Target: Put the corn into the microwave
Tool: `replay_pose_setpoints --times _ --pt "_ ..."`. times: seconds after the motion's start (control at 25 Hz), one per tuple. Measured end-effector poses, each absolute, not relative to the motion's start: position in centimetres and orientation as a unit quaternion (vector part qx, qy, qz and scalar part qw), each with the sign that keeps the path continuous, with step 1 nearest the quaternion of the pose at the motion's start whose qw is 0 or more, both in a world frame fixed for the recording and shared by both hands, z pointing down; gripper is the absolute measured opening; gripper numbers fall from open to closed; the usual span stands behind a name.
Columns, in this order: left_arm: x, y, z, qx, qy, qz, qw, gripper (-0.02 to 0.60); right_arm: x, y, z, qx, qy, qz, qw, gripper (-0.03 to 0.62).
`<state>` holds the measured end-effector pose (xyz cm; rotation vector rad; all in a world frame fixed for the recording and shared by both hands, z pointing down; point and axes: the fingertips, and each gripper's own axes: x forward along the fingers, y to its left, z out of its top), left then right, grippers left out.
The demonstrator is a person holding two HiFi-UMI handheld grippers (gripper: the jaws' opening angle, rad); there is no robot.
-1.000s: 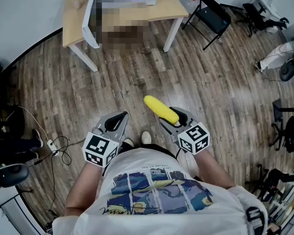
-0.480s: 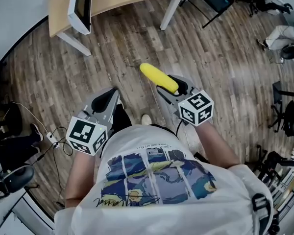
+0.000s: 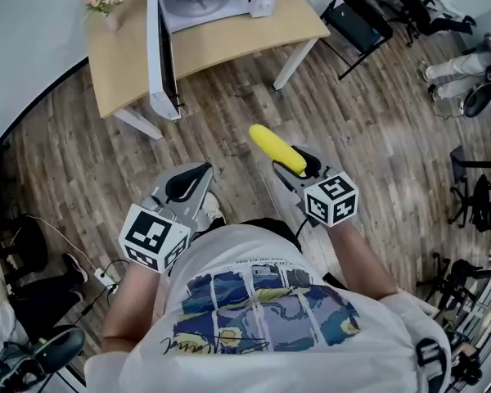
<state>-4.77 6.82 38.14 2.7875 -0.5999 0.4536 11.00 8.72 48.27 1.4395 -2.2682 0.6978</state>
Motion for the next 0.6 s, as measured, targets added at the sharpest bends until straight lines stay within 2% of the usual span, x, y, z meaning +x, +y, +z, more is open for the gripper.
replay_pose_setpoints --times 0.24,0.6 --pt "-7.1 0.9 37.3 0.961 -0.200 0.141 0.128 0.009 10.0 1.8 48.3 0.539 -0.788 0.237 0.179 0.241" --pt "-6.8 -4.6 35.8 0.956 -0.234 0.121 0.129 0.009 12.5 -9.7 48.3 0.548 -0.791 0.213 0.171 0.240"
